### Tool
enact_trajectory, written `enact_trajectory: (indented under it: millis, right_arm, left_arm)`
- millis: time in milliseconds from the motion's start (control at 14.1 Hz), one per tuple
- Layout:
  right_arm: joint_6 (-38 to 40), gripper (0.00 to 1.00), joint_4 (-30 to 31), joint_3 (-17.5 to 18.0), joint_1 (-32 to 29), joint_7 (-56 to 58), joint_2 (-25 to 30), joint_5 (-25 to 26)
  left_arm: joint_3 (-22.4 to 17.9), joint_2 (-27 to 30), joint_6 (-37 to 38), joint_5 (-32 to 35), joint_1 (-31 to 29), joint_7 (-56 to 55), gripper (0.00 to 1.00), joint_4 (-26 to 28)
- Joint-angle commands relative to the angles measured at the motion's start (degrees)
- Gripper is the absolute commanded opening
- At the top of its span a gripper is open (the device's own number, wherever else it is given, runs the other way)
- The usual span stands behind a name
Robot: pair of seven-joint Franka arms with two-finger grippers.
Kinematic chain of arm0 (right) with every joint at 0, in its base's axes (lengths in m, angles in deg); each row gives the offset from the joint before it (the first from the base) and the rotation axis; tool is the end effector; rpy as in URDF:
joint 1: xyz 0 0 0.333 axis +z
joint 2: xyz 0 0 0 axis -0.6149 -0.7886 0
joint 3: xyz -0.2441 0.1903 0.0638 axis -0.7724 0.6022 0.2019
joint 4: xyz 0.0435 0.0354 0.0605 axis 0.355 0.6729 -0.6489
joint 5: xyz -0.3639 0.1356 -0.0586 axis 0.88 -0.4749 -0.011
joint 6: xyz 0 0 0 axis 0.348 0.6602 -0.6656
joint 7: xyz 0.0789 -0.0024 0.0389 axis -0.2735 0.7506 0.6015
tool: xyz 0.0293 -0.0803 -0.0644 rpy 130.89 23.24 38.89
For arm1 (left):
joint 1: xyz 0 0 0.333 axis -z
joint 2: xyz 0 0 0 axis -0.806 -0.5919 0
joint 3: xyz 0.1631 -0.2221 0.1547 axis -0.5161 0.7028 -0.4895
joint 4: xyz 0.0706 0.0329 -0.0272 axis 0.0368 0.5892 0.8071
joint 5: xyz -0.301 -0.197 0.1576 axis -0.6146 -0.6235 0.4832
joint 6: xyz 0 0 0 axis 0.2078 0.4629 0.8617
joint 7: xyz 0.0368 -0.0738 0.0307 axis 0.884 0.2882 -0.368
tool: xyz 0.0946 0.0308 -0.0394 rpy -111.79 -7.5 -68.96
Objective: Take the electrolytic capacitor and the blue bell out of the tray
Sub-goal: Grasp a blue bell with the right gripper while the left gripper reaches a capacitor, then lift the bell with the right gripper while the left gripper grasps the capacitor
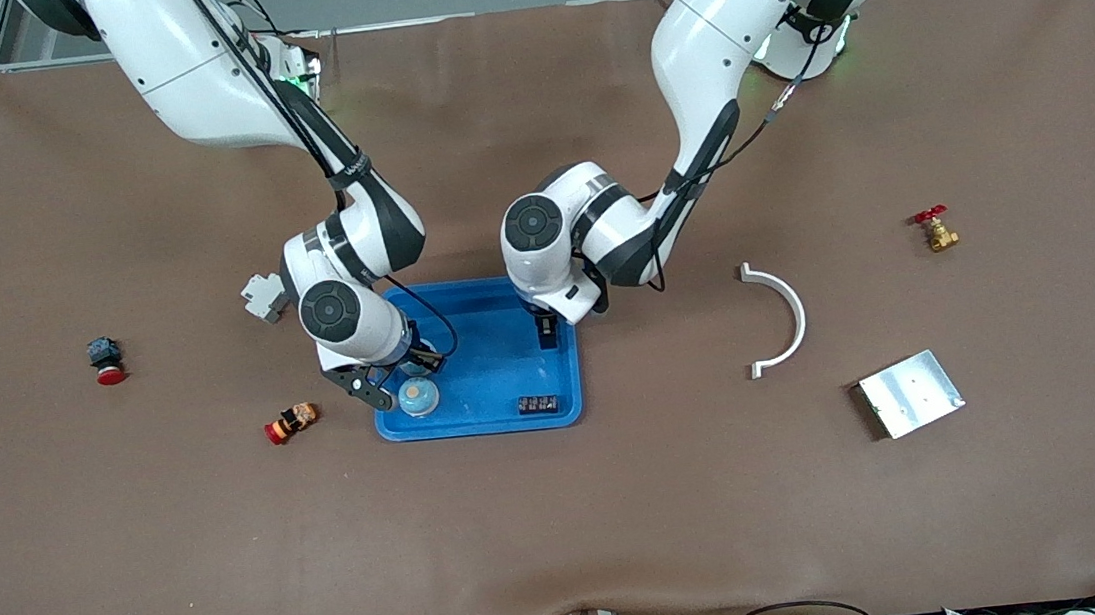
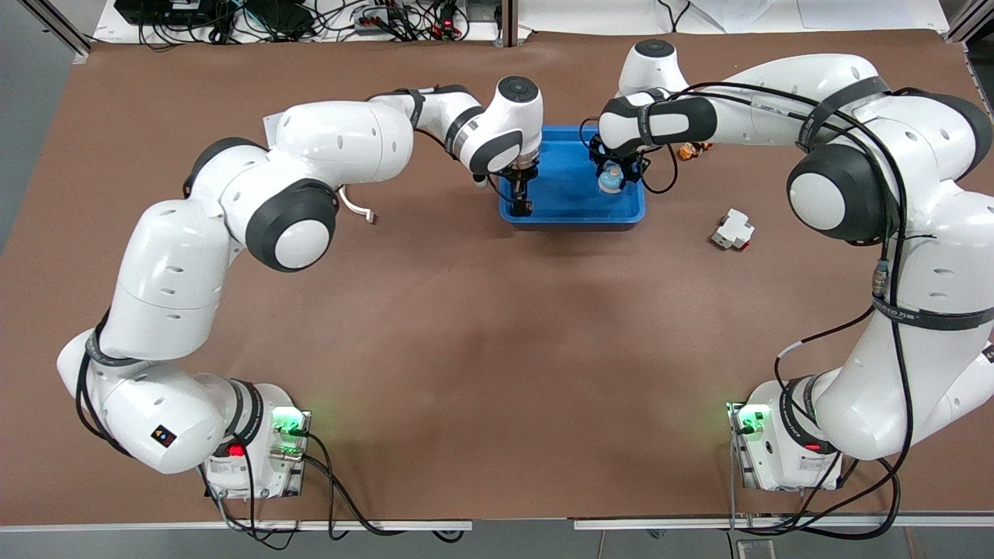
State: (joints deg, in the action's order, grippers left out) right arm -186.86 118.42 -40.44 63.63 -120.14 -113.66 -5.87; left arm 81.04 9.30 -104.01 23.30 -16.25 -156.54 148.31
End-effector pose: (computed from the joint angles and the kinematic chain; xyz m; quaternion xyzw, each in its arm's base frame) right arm 0.5723 0.2899 0.1922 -0.9501 0.3049 0.0658 0.0058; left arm 0.4938 -0.5410 0.1814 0.7078 0.7062 -0.0186 0.0027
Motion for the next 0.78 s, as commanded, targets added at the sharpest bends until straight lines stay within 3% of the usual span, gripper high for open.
enact_trajectory:
  millis: [0,213,498,711]
  right_arm:
    - [1.8,0.4,-2.3,0.7,-0.2,0.0,0.1,-0.4]
    - [2.6,0.3,-3.0,0.7,-0.2,0.1,0.1,-0.4]
    - [3.2,0.0,-3.1,0.7,-0.2,0.3,0.4,-0.2]
    - [7.4,0.0,-5.8,0.5,-0.7,1.8,1.6,-0.1]
  left_arm:
    - [-1.0,-0.6,-0.3,1.2,1.4,-1.3,1.0,-1.3]
    - [-1.3,-0.4,-0.3,1.0,1.5,-2.2,1.0,-1.4]
    - [-1.3,-0.5,-0.4,3.3,2.4,-0.4,1.0,-1.1]
    - [-1.3,-0.6,-0.4,3.4,2.2,-0.4,1.0,-1.1]
